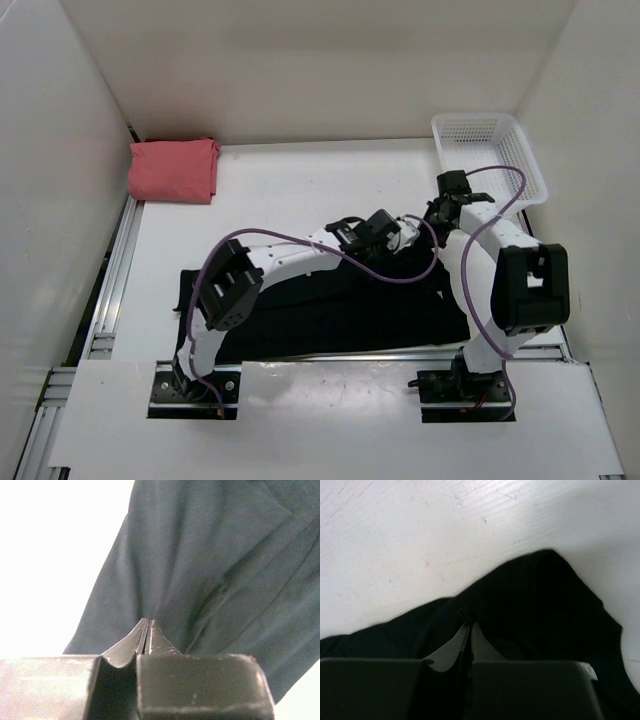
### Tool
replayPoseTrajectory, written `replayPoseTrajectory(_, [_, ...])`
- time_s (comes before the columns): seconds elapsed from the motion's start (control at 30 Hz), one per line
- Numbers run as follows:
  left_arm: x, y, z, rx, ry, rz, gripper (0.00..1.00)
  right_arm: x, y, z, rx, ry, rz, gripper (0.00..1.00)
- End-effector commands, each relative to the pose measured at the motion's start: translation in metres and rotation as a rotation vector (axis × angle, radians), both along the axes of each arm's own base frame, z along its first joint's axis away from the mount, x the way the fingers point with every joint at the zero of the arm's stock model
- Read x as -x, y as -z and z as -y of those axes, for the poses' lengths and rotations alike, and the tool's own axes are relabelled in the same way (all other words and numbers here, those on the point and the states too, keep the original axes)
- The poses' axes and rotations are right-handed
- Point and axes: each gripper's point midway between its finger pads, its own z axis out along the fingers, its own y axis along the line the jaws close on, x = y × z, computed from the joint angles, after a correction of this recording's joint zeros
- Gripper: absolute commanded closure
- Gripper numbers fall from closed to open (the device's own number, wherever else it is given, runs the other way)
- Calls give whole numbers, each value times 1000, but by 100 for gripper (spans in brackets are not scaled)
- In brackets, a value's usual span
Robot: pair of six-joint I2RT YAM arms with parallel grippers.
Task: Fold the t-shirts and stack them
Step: Fold the other side of the tshirt into a rectangle
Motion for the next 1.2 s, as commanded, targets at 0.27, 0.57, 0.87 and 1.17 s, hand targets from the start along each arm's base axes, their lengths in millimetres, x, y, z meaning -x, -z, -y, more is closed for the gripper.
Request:
replayPoseTrajectory(0.27, [42,-45,28,105,123,-28,70,20,-1,0,58,-29,2,100])
replayPoseTrajectory(0.57, [29,-20,41,65,103,-22,64,8,-4,-5,37,-37,19,100])
replayPoseTrajectory(0.87, [34,-11,40,47,111,-31,67,0,-8,-8,24,-41,38,100])
replayPoseTrajectory(1.17, [38,2,39,31,123,-60,67,2,-5,-8,24,-41,36,100])
